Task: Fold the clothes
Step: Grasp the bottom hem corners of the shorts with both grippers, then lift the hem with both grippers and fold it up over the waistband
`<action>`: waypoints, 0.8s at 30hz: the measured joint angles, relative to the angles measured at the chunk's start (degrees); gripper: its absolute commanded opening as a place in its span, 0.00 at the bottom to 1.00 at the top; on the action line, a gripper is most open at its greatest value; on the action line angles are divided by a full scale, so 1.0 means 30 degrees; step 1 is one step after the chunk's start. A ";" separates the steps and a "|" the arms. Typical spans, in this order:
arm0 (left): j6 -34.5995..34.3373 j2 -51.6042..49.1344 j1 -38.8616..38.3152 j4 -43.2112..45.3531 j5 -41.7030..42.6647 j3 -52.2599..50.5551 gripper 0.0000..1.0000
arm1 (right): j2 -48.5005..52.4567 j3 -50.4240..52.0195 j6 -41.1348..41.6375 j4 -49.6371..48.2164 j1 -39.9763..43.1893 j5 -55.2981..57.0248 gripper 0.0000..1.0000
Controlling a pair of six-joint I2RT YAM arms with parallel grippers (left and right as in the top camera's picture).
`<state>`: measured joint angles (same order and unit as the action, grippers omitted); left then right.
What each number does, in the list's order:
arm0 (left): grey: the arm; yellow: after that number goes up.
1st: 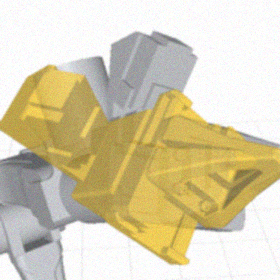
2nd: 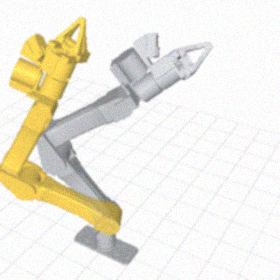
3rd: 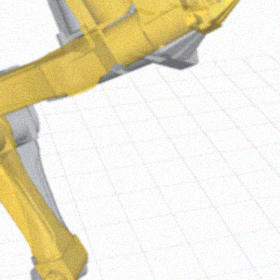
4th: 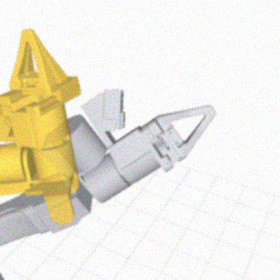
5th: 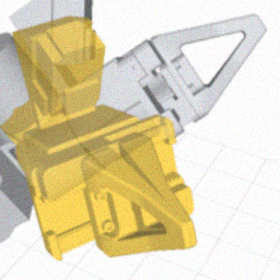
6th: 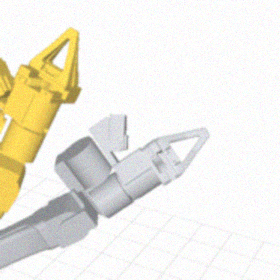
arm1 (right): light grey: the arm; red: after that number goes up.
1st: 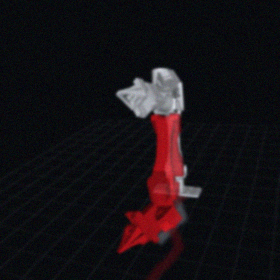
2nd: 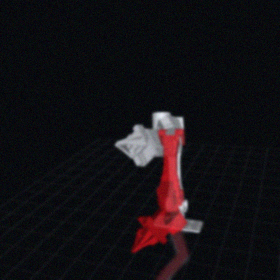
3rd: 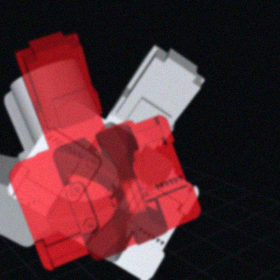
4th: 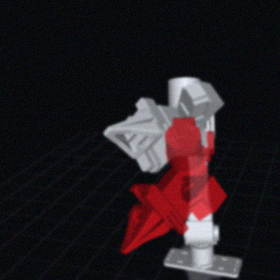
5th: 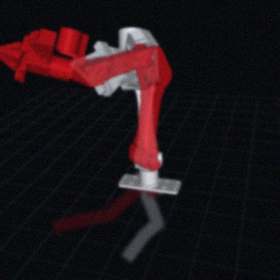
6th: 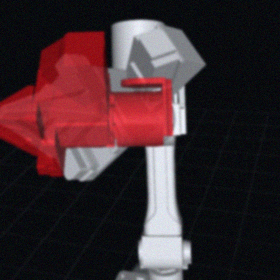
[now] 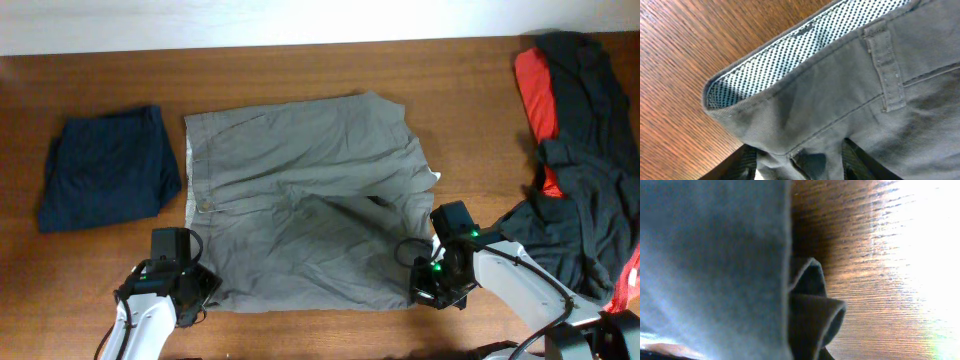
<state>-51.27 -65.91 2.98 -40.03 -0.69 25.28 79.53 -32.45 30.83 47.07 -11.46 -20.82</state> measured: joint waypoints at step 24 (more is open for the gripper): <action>0.1712 -0.0226 0.0015 -0.2769 0.0393 0.1647 0.00 | -0.0510 -0.0729 -0.0022 0.1260 0.0794 0.0044 0.04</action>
<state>-46.13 -66.59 3.03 -48.34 0.49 30.22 78.00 -34.63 30.76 50.85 -9.08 -20.69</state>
